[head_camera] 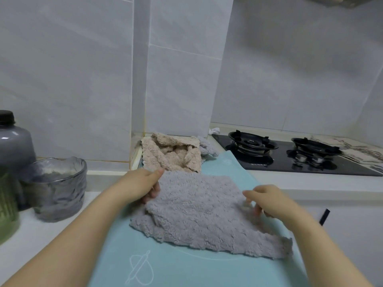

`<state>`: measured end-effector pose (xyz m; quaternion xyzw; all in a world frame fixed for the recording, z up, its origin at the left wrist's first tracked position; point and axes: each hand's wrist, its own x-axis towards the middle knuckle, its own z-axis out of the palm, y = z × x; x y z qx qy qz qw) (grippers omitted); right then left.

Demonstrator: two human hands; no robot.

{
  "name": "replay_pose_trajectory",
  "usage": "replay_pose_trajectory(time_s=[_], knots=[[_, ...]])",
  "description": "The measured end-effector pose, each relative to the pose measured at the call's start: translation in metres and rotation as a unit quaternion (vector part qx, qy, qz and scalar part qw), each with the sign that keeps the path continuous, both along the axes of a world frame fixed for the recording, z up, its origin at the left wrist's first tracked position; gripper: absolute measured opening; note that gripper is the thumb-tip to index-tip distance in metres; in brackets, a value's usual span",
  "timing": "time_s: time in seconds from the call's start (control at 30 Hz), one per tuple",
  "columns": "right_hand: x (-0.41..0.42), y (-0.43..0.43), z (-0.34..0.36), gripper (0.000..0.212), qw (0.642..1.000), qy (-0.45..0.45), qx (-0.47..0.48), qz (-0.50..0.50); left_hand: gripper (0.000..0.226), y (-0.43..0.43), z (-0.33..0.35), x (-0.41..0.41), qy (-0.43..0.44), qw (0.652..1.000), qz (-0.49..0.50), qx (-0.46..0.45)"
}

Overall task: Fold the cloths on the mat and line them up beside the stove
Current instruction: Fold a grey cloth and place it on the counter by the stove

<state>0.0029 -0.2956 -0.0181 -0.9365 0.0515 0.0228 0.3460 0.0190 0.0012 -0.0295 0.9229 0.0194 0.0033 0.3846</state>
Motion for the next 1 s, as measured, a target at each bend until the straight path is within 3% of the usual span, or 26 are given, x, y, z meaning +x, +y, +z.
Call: replay_pose_trajectory(time_s=[0.1, 0.23, 0.37, 0.47, 0.6, 0.7, 0.77, 0.83, 0.93, 1.0], knots=[[0.031, 0.023, -0.011, 0.022, 0.996, -0.073, -0.036, -0.022, 0.019, -0.002, -0.014, 0.009, -0.099, 0.988, 0.018, 0.119], [0.061, 0.043, -0.028, 0.035, 0.992, -0.072, -0.101, -0.026, 0.026, -0.003, -0.027, 0.020, -0.123, 0.966, 0.019, 0.225], [0.065, 0.058, -0.047, 0.039, 0.964, -0.092, -0.248, -0.037, 0.032, -0.010, -0.038, 0.027, -0.107, 0.919, -0.019, 0.379], [0.064, 0.059, -0.047, 0.040, 0.964, -0.090, -0.246, -0.031, 0.034, -0.009, -0.038, 0.029, -0.098, 0.912, -0.032, 0.398], [0.058, 0.054, -0.040, 0.036, 0.974, -0.072, -0.215, 0.002, 0.034, -0.002, -0.026, 0.020, -0.070, 0.946, -0.078, 0.306], [0.036, 0.046, -0.029, 0.029, 0.989, -0.071, -0.119, 0.057, 0.029, 0.005, -0.019, 0.004, -0.043, 0.987, -0.102, 0.116], [0.013, 0.038, -0.024, 0.030, 0.989, -0.088, -0.081, 0.087, 0.038, 0.009, -0.019, -0.014, -0.038, 0.994, -0.105, -0.017], [-0.014, 0.031, -0.024, 0.036, 0.987, -0.106, -0.056, 0.105, 0.046, 0.012, -0.023, -0.035, -0.071, 0.989, -0.097, -0.087], [-0.046, 0.022, -0.031, 0.037, 0.977, -0.124, -0.095, 0.143, 0.048, 0.016, -0.031, -0.065, -0.126, 0.977, -0.130, -0.117], [-0.061, 0.017, -0.034, 0.028, 0.968, -0.151, -0.114, 0.167, 0.059, 0.018, -0.036, -0.082, -0.125, 0.975, -0.166, -0.083]])
